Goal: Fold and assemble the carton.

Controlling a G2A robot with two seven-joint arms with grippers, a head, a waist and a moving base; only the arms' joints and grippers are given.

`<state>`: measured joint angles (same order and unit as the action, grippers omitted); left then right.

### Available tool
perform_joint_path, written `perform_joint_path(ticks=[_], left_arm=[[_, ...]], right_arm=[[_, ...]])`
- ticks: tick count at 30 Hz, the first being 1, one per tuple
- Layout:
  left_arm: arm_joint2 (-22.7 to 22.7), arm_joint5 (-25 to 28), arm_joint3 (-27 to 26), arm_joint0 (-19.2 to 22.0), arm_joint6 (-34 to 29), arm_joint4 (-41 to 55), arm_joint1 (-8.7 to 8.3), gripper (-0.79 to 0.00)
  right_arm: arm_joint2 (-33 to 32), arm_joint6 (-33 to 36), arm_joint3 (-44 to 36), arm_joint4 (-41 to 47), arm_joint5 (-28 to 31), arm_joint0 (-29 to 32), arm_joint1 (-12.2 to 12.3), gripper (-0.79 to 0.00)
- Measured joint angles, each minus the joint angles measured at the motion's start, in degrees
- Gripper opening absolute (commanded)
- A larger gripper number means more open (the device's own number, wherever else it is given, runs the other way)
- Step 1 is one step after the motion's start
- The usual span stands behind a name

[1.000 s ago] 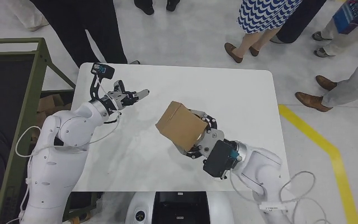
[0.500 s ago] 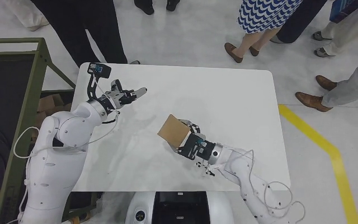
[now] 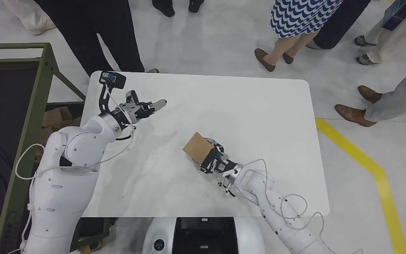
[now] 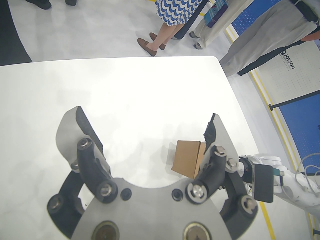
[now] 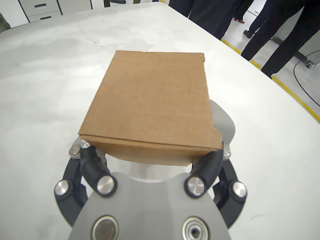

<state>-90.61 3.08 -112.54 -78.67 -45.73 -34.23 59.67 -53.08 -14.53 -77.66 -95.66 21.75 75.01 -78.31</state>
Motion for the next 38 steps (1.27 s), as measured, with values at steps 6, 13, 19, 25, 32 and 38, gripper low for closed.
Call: perform_joint_path(ticks=[6, 13, 19, 25, 32, 38], left_arm=[[0.0, 0.0, 0.0, 0.0, 0.0, 0.0, 0.00, 0.000], [0.0, 0.0, 0.0, 0.0, 0.0, 0.0, 0.00, 0.000], [0.0, 0.0, 0.0, 0.0, 0.0, 0.0, 0.00, 0.000], [0.0, 0.0, 0.0, 0.0, 0.0, 0.0, 0.00, 0.000], [0.0, 0.0, 0.0, 0.0, 0.0, 0.0, 0.00, 0.000], [0.0, 0.0, 0.0, 0.0, 0.0, 0.0, 0.00, 0.000]], right_arm=[[1.0, -1.9, 2.5, 0.3, -0.8, -0.9, -0.2, -0.785], [1.1, -2.4, 3.8, 0.7, -0.3, -1.0, -0.1, -0.049], [0.5, -2.6, 3.6, 0.9, -0.2, -0.5, 0.2, 0.000], [-0.2, -3.2, 2.3, 1.0, -0.5, 0.9, 0.7, 0.000], [-2.0, -6.9, -2.9, 2.3, -1.6, 5.0, 1.5, 0.000], [-7.2, -11.4, -13.7, 2.9, -2.6, 12.7, 3.3, 0.000]])
